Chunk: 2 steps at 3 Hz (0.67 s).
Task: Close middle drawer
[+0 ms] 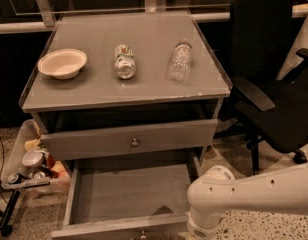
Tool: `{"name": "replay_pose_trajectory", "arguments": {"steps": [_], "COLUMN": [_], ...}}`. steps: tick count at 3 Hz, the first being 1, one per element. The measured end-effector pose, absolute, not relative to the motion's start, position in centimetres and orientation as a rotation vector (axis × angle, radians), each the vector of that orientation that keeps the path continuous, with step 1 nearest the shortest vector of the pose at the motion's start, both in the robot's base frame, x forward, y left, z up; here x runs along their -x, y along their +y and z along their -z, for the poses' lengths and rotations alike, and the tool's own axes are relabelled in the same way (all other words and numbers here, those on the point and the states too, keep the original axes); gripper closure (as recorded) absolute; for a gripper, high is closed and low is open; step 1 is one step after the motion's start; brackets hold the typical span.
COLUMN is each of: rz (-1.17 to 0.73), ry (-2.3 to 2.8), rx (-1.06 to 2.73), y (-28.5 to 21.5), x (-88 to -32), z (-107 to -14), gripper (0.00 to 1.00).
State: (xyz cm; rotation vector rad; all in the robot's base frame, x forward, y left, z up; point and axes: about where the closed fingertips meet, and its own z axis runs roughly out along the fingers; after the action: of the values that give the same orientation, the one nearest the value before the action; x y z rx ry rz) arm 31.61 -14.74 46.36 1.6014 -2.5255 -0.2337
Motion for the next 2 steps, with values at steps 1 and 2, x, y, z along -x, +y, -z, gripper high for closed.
{"name": "replay_pose_trajectory", "arguments": {"steps": [1, 2], "rz": [0.222, 0.218], "ry": [-2.548, -2.57], "rx": [-1.542, -1.504], "y": [-15.3, -14.7], "x": [-32.5, -35.1], "z": [-44.5, -41.9], "gripper": [1.0, 1.0]}}
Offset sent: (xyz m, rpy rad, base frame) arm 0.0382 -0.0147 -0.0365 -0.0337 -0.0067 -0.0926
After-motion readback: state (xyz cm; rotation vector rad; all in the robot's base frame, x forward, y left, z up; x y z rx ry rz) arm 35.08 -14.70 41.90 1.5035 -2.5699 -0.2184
